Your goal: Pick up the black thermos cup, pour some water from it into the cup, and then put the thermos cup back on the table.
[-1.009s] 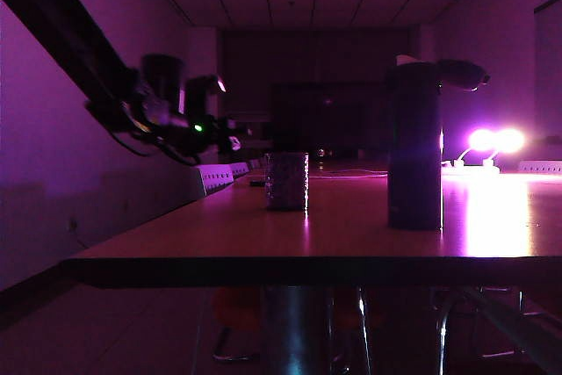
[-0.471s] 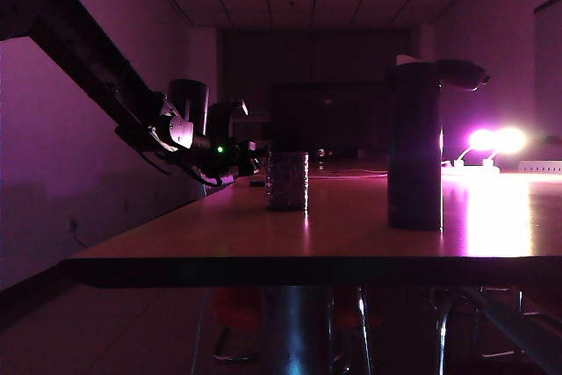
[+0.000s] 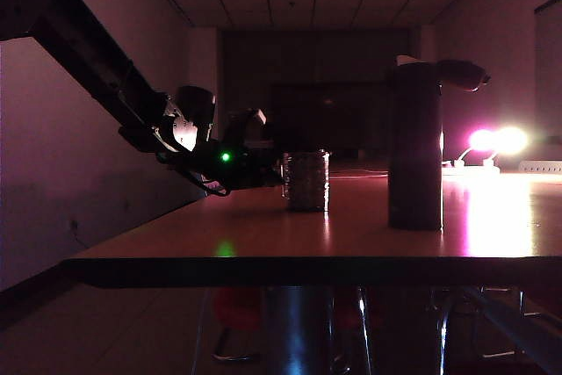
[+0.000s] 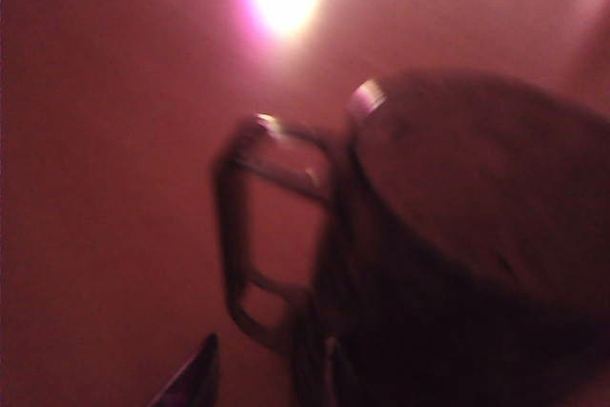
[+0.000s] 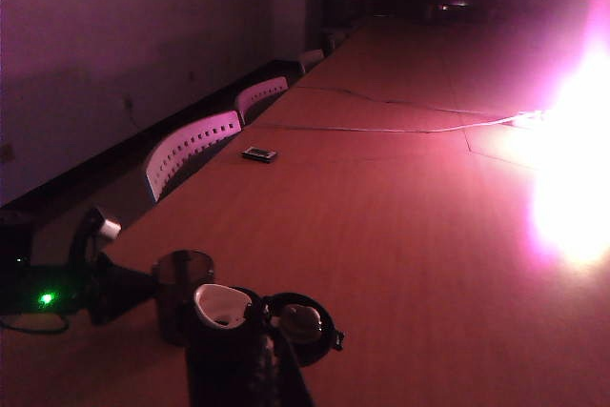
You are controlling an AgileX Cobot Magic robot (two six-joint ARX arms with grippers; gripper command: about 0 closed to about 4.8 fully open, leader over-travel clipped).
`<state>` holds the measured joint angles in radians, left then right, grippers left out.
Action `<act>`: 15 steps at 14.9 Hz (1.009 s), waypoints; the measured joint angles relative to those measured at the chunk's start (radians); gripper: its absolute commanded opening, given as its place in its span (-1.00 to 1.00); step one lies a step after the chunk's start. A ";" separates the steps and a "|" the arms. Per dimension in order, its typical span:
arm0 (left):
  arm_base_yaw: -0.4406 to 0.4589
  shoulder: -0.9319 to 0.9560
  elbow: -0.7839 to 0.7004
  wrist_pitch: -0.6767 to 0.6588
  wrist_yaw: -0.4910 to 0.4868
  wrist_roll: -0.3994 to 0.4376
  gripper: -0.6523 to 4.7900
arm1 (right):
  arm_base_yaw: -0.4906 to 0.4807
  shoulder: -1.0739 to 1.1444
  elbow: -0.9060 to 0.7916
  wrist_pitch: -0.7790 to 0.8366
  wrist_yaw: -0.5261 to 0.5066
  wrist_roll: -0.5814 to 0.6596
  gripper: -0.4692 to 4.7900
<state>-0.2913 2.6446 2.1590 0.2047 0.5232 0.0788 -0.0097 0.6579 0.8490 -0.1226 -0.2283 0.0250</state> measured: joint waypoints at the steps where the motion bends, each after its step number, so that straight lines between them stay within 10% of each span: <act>1: 0.000 0.000 0.000 0.003 0.006 0.013 -0.16 | 0.000 0.000 0.000 0.000 0.000 0.000 -0.83; 3: 0.000 0.000 0.000 0.017 -0.011 0.020 0.32 | 0.000 0.000 0.000 0.000 0.000 0.000 -0.83; 15: -0.019 0.014 0.004 0.126 -0.122 0.017 0.32 | 0.000 0.019 0.000 0.000 -0.019 0.000 -0.83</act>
<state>-0.3103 2.6591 2.1632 0.3305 0.4007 0.0959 -0.0097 0.6773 0.8490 -0.1223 -0.2474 0.0250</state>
